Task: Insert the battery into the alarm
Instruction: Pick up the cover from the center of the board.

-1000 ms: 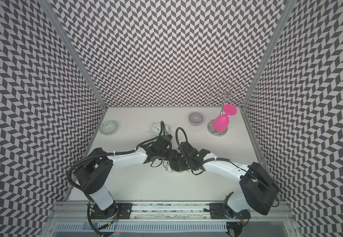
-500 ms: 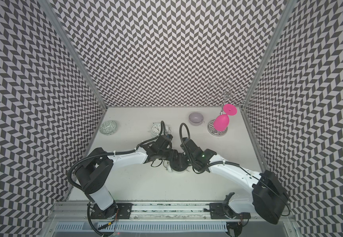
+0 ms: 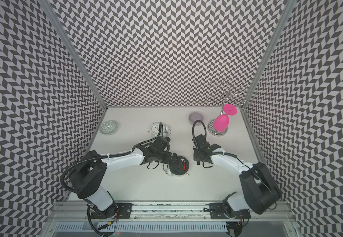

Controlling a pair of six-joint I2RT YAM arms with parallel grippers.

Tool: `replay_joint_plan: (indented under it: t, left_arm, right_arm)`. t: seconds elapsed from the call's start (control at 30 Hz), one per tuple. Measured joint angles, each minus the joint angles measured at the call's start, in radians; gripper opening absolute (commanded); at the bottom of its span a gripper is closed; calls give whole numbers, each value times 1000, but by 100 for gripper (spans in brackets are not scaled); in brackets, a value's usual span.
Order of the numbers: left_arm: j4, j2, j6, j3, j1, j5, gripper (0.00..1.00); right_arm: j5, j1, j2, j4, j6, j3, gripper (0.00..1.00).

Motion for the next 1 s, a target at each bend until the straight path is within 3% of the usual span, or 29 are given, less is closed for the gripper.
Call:
replay_joint_plan:
  t: [0.3, 1.0]
  left_arm:
    - [58, -273, 0, -157, 136, 9, 99]
    - [84, -279, 11, -199, 171, 30, 99]
  right_arm:
    - [-52, 0, 58, -3, 1, 13, 18]
    - [-84, 0, 104, 14, 2, 26, 1]
